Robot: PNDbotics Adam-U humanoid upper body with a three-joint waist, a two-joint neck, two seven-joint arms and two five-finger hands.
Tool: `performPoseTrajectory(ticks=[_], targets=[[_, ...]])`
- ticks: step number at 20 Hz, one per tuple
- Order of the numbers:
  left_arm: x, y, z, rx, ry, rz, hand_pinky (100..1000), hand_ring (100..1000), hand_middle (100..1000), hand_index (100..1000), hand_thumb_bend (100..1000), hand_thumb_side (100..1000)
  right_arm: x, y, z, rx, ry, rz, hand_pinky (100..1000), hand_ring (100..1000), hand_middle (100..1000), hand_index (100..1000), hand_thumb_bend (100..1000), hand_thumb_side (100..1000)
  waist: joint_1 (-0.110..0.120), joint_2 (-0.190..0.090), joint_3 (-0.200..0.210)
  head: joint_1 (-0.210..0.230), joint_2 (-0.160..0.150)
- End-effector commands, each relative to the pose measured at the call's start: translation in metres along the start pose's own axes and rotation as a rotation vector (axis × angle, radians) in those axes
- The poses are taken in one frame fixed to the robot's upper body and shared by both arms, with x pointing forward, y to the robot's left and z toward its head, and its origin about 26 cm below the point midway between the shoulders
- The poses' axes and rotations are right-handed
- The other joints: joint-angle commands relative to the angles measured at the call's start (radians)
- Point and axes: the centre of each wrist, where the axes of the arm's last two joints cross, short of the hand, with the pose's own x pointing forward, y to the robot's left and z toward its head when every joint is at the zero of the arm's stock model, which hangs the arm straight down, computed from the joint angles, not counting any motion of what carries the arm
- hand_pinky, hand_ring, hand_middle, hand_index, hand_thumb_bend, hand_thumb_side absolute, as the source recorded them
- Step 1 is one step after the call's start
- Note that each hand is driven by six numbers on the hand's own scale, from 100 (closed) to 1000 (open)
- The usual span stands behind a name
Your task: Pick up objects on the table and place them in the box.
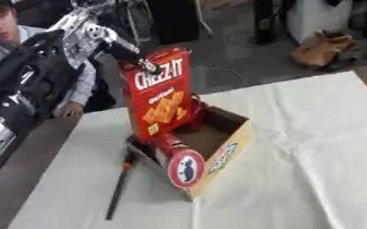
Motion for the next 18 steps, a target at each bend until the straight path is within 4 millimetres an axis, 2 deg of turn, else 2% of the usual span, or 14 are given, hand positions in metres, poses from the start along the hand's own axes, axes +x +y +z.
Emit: performPoseTrajectory(ticks=[1,4,9,10,12,18], targets=[[-0.0015,0.0165,0.0166,0.04,0.017,-0.047,825,916,951,1000,522,1000,0.0034,0.0025,-0.0053,0.009,-0.019,-0.015,882,881,627,615,100,1000,-0.011,-0.013,0.004,0.004,-0.006],[-0.0001,0.0181,0.0175,0.044,0.008,-0.059,866,954,1000,1000,564,1000,0.0034,0.0028,-0.0054,0.009,-0.019,-0.017,882,881,627,615,100,1000,-0.011,-0.014,0.004,0.003,-0.006],[0.0019,0.0199,0.0187,0.057,-0.012,-0.043,894,989,1000,1000,474,1000,0.0034,0.0029,-0.0051,0.009,-0.017,-0.018,882,881,627,615,100,1000,-0.011,-0.017,0.003,0.005,-0.005],[0.0026,0.02,0.0186,0.061,-0.022,-0.036,929,1000,1000,1000,472,1000,0.0034,0.0029,-0.0051,0.01,-0.016,-0.019,882,881,627,615,100,1000,-0.011,-0.018,0.002,0.005,-0.005],[0.0036,0.0205,0.0187,0.067,-0.04,-0.024,972,1000,1000,1000,531,1000,0.0034,0.0028,-0.0052,0.009,-0.016,-0.019,882,881,628,615,100,1000,-0.011,-0.02,0.002,0.005,-0.007],[0.0039,0.0213,0.0196,0.073,-0.055,-0.006,961,1000,1000,1000,531,1000,0.0034,0.0027,-0.0051,0.008,-0.015,-0.02,882,882,628,615,100,1000,-0.011,-0.022,0.002,0.003,-0.009]])
